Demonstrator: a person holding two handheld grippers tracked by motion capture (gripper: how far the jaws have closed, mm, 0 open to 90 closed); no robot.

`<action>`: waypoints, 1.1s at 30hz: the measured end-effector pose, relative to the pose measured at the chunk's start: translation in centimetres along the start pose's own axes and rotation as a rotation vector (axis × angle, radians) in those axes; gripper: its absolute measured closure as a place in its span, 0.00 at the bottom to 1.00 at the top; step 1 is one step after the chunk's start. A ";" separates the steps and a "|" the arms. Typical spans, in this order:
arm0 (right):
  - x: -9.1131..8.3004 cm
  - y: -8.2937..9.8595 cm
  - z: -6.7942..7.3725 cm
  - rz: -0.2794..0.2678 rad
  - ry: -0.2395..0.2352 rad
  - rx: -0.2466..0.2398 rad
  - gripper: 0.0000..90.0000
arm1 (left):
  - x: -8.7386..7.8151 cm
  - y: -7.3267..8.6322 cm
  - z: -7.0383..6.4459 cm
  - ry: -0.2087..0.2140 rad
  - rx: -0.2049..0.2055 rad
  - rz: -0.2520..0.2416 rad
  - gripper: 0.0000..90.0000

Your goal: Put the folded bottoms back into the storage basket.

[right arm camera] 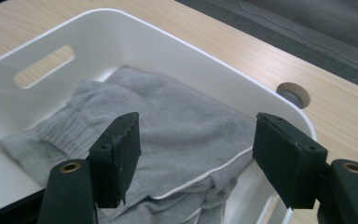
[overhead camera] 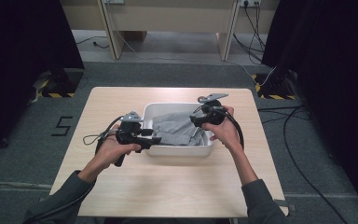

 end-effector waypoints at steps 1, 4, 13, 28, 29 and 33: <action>-0.2 0.1 0.3 -0.003 -0.007 0.005 0.37 | -0.2 0.2 -0.1 -0.001 0.006 0.003 0.49; -0.9 0.6 0.9 -0.009 -0.013 -0.015 0.37 | -0.8 0.7 -0.4 0.005 0.006 -0.012 0.49; -2.1 1.9 2.1 -0.033 -0.038 -0.011 0.36 | -1.8 1.8 -0.6 -0.004 0.023 -0.030 0.47; -4.1 3.1 2.8 -0.076 -0.052 -0.015 0.36 | -2.2 3.6 -0.7 0.035 -0.018 -0.029 0.34; -4.1 3.1 2.8 -0.076 -0.052 -0.015 0.36 | -2.2 3.6 -0.7 0.035 -0.018 -0.029 0.33; -4.3 3.6 2.9 -0.083 -0.045 -0.017 0.36 | -2.5 3.9 -0.5 0.015 -0.022 -0.040 0.30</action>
Point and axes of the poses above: each handheld gripper's, and its own axes: x roughly forward along the jaws, y roughly out of its underside, z roughly to its left, the point moved 6 cm from there along x, roughly forward along the jaws, and after that the axes turned 2 degrees about -x, right-handed, at the moved point
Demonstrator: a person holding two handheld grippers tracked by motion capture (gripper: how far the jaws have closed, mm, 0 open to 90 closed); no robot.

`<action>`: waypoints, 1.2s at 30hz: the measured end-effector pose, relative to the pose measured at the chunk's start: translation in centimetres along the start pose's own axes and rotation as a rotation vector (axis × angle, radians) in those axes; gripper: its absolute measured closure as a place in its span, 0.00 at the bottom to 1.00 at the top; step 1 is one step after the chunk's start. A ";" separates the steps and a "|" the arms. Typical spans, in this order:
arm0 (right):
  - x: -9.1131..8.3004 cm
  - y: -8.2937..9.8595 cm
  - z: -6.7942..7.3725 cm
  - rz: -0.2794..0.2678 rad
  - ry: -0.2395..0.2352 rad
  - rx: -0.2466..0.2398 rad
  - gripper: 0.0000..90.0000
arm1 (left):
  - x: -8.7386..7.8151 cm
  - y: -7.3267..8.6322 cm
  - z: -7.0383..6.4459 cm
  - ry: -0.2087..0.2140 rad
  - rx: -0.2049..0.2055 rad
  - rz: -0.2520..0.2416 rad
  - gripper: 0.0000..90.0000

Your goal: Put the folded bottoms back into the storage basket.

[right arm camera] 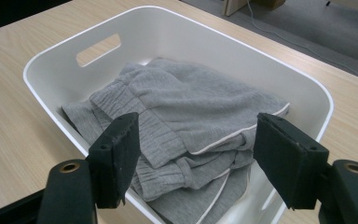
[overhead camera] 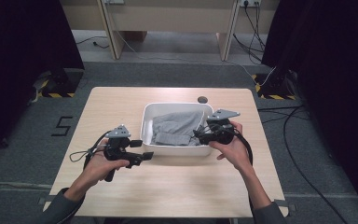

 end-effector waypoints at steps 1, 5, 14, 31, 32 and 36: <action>-0.1 0.1 0.0 -0.003 0.003 0.002 0.35 | 0.0 0.1 0.0 -0.015 0.003 -0.001 0.27; -0.3 0.5 0.0 -0.009 0.009 -0.002 0.35 | -0.2 0.9 -0.1 -0.034 0.031 0.005 0.23; -0.8 1.1 0.3 -0.033 0.004 0.000 0.34 | -0.5 2.3 -0.2 -0.037 0.020 -0.013 0.22; -2.4 2.8 0.9 -0.103 0.011 0.030 0.34 | -0.5 4.5 0.7 -0.060 -0.031 -0.042 0.21; -2.7 3.1 0.8 -0.103 0.023 0.028 0.34 | -0.6 4.7 0.7 -0.058 -0.033 -0.039 0.21; -3.2 3.4 0.7 -0.114 0.027 0.029 0.34 | -0.9 5.0 0.8 -0.058 -0.047 -0.045 0.20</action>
Point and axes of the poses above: each handheld gripper's, and its own axes: x roughly forward along the jaws, y roughly out of its underside, z roughly to its left, the point moved 6 cm from there along x, roughly forward along the jaws, and after that the axes turned 2 degrees about -x, right-handed, at the moved point
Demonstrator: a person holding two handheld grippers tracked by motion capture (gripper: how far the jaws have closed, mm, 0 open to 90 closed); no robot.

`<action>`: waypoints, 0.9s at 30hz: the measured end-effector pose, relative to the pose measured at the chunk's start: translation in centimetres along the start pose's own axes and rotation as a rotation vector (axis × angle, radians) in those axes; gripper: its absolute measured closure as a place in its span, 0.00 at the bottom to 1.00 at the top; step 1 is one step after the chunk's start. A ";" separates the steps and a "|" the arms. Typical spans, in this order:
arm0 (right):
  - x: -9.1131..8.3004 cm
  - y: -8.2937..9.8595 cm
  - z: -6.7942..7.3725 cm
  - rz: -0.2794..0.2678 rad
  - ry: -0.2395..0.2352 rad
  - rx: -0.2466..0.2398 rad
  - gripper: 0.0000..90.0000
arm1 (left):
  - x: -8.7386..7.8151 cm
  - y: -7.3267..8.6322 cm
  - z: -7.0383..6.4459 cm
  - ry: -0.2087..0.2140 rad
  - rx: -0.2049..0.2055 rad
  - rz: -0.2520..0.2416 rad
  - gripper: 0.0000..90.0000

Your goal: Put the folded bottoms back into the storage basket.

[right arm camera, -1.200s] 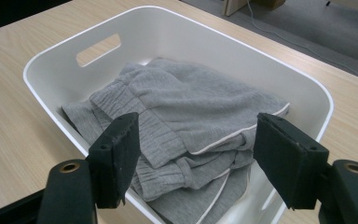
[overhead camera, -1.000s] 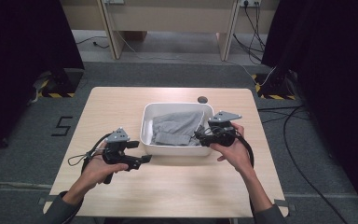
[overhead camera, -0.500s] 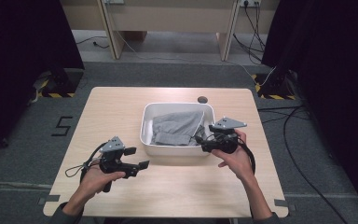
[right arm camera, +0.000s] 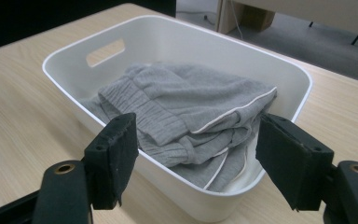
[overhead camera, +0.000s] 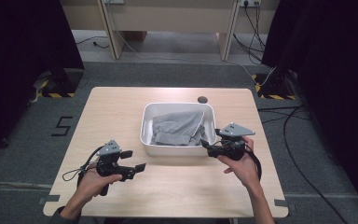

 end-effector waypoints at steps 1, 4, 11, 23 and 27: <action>-0.4 0.2 -0.1 -0.020 -0.004 0.016 0.33 | -0.2 0.1 0.2 -0.002 -0.005 -0.004 0.19; -0.8 0.7 -0.3 -0.013 -0.007 0.013 0.33 | -0.4 0.2 0.6 -0.018 -0.017 -0.017 0.18; -1.5 1.9 -0.9 -0.008 0.003 0.042 0.33 | -0.3 0.5 0.6 -0.031 0.003 -0.012 0.19; -1.1 4.1 -0.8 0.043 -0.006 0.054 0.33 | 0.3 1.5 0.9 -0.033 0.003 0.022 0.19; -1.2 4.6 -0.8 0.042 -0.001 0.063 0.32 | 0.4 2.0 1.2 -0.047 0.001 0.019 0.19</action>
Point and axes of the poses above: each handheld gripper's, and its own axes: x roughly forward along the jaws, y roughly out of its underside, z roughly to its left, the point moved 6 cm from there along x, roughly forward along the jaws, and after that the axes turned 2 degrees about -x, right-handed, at the moved point
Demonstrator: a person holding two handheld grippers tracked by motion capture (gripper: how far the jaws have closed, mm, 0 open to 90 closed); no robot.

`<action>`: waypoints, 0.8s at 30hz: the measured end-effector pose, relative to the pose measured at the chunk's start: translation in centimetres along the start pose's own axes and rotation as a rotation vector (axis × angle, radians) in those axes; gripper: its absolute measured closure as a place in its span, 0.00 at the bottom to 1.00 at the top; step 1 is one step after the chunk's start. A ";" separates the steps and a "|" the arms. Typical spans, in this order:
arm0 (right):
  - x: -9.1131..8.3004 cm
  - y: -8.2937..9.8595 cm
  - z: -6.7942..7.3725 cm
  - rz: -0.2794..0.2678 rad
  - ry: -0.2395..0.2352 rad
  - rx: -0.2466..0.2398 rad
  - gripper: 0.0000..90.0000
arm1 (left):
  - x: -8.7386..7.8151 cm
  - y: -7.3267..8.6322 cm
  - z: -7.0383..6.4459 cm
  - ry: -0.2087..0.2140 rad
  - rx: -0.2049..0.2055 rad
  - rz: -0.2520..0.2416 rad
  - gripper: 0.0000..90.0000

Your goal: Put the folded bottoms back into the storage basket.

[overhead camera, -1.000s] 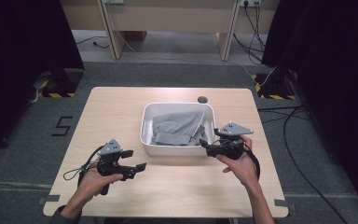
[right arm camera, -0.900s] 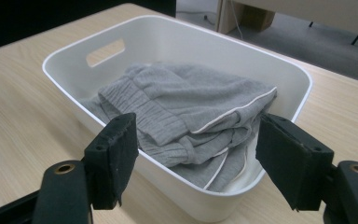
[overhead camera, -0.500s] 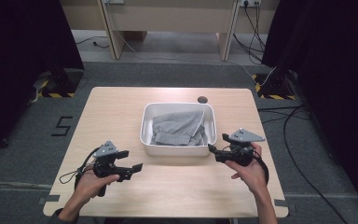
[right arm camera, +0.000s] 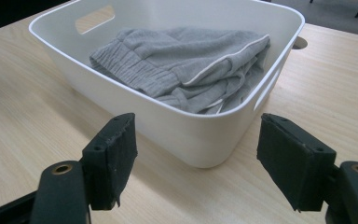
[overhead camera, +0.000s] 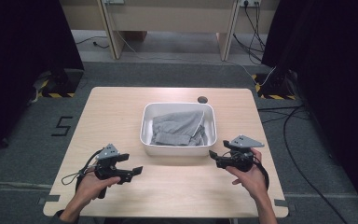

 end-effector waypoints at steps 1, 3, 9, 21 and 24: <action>0.0 0.2 0.0 0.001 0.000 0.001 0.32 | 0.2 0.2 0.1 0.001 -0.004 0.003 0.19; 0.1 0.7 0.1 0.012 -0.002 0.002 0.32 | 0.5 0.8 0.1 0.008 -0.008 0.013 0.19; 0.2 2.2 0.2 0.027 0.011 0.011 0.32 | 0.6 1.8 -0.2 0.014 -0.005 0.004 0.19; 1.1 4.4 1.2 0.062 0.000 -0.005 0.31 | 1.4 4.1 -0.1 0.021 -0.006 0.038 0.19; 1.5 4.8 1.5 0.073 -0.006 -0.014 0.31 | 1.4 4.6 -0.1 0.017 -0.013 0.045 0.19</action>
Point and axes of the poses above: each handheld gripper's, and its own axes: x roughly forward along the jaws, y roughly out of its underside, z roughly to its left, the point moved 6 cm from there along x, roughly forward along the jaws, and after that the axes turned 2 degrees about -x, right-handed, at the moved point
